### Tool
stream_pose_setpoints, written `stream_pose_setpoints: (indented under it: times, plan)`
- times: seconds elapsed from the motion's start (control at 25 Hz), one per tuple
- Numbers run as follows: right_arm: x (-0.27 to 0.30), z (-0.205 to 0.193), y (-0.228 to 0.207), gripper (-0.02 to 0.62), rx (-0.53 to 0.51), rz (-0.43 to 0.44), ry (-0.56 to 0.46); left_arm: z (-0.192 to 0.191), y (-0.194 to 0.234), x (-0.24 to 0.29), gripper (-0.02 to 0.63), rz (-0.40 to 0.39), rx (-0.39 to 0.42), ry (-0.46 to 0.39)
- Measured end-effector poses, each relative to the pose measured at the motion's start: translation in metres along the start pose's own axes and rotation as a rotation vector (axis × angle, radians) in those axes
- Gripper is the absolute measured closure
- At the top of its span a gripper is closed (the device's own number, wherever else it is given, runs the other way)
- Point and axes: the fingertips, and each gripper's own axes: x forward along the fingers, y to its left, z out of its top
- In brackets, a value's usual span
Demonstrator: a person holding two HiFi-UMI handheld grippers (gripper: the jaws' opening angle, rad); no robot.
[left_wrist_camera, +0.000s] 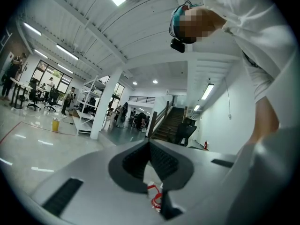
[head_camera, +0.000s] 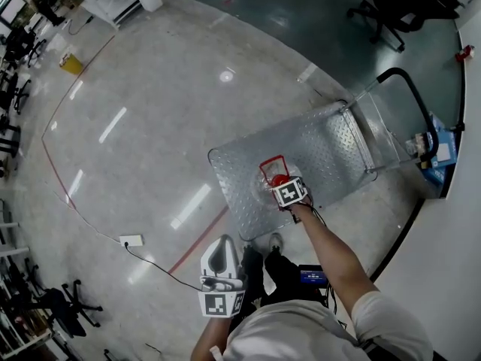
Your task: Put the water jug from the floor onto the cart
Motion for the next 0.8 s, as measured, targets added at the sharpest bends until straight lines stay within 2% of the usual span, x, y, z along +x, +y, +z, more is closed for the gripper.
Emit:
stream_pose_setpoints:
  times: [0.16,0.4,0.6,0.72,0.8]
  plan:
    - [-0.001,0.011,-0.002,0.324,-0.002,0.004,0.009,-0.005,0.008,-0.001,0.603,0.018,-0.007,0.006]
    - [0.009,0.004,-0.004,0.324,0.013,0.010,0.002,-0.009,0.014,-0.007,0.603,0.028,-0.022,0.004]
    - [0.001,-0.002,-0.006,0.324,0.019,-0.008,0.039,-0.005,0.015,-0.014,0.603,0.021,-0.024,0.000]
    - [-0.010,0.008,0.001,0.324,-0.021,-0.016,0.010,-0.003,0.019,-0.022,0.603,0.019,-0.029,-0.010]
    - [-0.021,0.010,0.002,0.324,-0.008,-0.018,-0.011,-0.001,0.019,-0.025,0.603,0.014,-0.030,-0.020]
